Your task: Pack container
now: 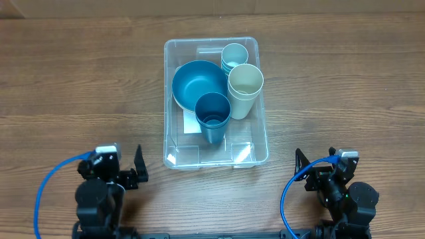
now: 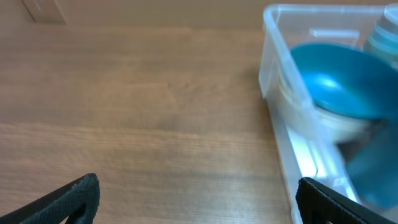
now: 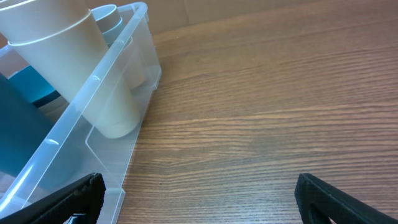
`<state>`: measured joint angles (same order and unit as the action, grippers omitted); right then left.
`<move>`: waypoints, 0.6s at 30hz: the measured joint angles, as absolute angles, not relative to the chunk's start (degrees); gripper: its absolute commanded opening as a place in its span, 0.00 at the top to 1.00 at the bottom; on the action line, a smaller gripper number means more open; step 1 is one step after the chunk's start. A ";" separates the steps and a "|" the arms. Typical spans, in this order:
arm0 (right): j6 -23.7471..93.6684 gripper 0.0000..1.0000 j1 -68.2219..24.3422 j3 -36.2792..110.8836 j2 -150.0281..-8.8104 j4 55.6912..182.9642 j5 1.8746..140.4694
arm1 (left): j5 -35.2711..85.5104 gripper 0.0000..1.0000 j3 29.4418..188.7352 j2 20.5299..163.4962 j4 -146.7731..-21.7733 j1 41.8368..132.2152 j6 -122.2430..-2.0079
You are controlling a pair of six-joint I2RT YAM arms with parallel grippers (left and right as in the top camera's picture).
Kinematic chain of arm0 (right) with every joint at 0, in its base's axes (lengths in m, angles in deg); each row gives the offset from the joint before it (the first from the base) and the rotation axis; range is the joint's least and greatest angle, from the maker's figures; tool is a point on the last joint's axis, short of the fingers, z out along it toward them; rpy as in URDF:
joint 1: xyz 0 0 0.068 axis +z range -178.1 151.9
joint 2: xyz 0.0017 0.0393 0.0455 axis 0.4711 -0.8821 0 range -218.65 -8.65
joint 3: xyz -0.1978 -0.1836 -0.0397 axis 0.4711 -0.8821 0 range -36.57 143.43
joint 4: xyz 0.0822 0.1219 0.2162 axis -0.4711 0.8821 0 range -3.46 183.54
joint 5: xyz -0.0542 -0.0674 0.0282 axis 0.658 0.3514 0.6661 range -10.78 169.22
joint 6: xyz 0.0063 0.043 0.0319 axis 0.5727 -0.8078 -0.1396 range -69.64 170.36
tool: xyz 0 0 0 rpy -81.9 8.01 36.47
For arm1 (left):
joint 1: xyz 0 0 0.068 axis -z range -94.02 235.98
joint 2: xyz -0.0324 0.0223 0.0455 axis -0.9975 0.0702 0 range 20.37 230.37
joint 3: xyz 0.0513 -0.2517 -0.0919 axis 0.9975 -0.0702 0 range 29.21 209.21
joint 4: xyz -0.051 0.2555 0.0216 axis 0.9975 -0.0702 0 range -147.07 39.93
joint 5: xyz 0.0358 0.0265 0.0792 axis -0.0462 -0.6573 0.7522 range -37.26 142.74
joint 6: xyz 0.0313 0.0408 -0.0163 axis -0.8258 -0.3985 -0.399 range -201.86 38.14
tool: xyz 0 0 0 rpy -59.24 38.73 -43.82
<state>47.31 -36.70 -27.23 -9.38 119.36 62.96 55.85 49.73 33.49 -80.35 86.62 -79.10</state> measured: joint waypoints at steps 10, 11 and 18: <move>47.31 0.00 -36.70 -27.23 -9.38 119.36 62.96 | 54.82 0.00 38.10 21.38 -80.07 86.62 -79.10; 47.33 0.00 -36.70 -27.23 -9.38 119.34 62.96 | 54.82 0.00 37.70 21.38 -80.09 86.62 -79.10; 47.35 0.00 -36.70 -27.23 -9.38 119.36 62.94 | 54.80 0.00 37.70 21.38 -80.07 86.62 -79.10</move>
<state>47.35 -36.70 -27.23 -9.38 119.36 62.94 54.80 37.70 21.38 -80.07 86.62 -79.10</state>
